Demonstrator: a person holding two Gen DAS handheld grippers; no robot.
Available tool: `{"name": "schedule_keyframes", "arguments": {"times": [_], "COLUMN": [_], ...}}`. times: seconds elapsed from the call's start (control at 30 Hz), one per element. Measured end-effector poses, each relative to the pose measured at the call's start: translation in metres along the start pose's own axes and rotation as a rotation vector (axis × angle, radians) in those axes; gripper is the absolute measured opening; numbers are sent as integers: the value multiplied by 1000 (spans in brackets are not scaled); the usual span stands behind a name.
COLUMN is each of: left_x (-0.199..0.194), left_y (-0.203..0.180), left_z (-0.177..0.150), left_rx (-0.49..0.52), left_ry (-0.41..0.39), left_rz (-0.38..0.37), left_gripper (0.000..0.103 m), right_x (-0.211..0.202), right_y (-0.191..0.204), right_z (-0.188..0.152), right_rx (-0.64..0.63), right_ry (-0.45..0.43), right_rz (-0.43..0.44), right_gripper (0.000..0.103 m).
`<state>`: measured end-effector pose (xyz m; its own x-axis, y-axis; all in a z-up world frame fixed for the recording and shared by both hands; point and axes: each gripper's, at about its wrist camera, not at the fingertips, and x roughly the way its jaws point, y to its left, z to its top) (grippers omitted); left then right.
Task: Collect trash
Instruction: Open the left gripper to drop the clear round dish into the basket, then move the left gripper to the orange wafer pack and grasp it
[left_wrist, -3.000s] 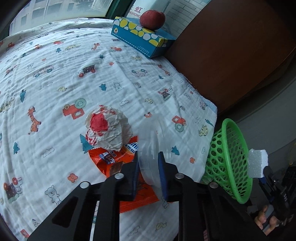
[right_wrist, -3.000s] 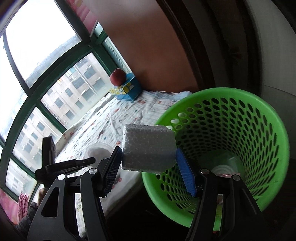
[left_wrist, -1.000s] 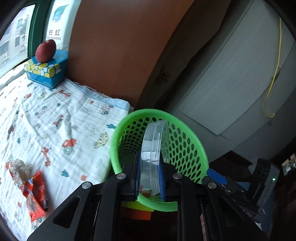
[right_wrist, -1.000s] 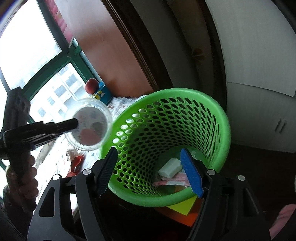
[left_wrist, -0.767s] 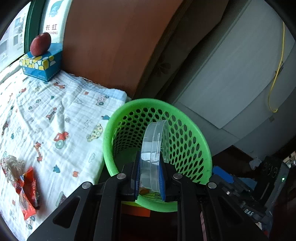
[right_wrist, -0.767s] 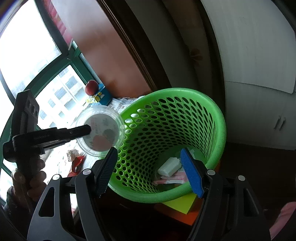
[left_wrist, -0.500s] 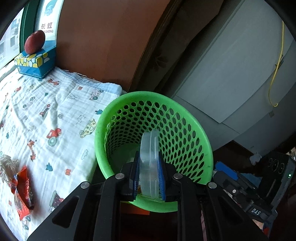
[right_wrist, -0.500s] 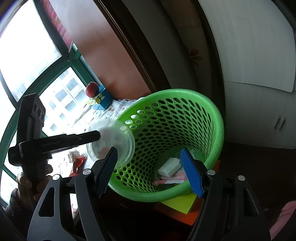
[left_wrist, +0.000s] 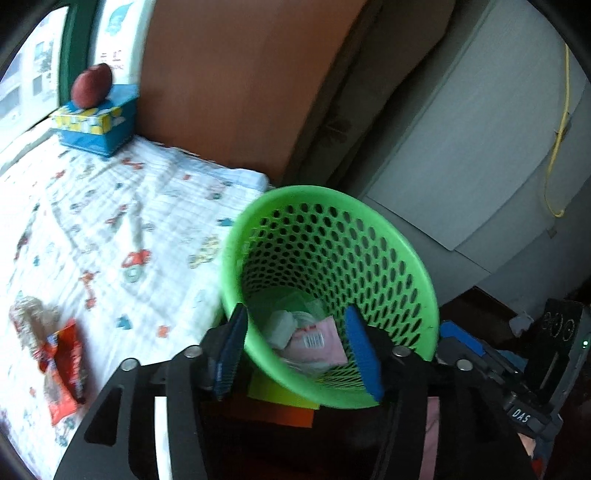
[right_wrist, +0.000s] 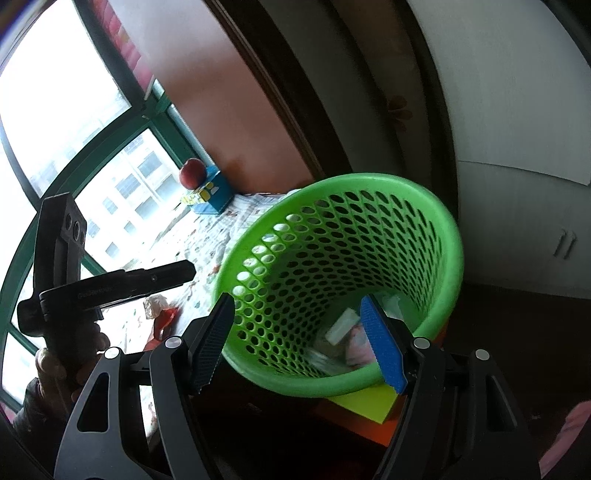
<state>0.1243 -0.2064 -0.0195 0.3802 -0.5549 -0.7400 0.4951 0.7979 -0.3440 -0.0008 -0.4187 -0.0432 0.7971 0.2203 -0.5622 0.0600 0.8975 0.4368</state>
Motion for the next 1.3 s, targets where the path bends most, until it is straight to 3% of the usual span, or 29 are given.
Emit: {"name": "schedule_keyframes", "arguments": {"times": [0.43, 0.67, 0.93, 1.3], "left_x": [-46, -60, -49, -24], "left_y": [73, 136, 177, 194], "left_z": [-26, -48, -63, -73], "left_rx": [-114, -243, -340, -365], "left_ry": [-45, -34, 17, 81], "left_rz": [150, 225, 262, 294], "left_gripper": [62, 63, 67, 70], "right_x": [18, 29, 38, 51], "right_y": [40, 58, 74, 91], "right_z": [-1, -2, -4, -12], "right_rx": [-61, -88, -117, -188], "right_ry": [30, 48, 68, 92], "right_rz": [62, 95, 111, 83], "right_gripper": [71, 71, 71, 79]}}
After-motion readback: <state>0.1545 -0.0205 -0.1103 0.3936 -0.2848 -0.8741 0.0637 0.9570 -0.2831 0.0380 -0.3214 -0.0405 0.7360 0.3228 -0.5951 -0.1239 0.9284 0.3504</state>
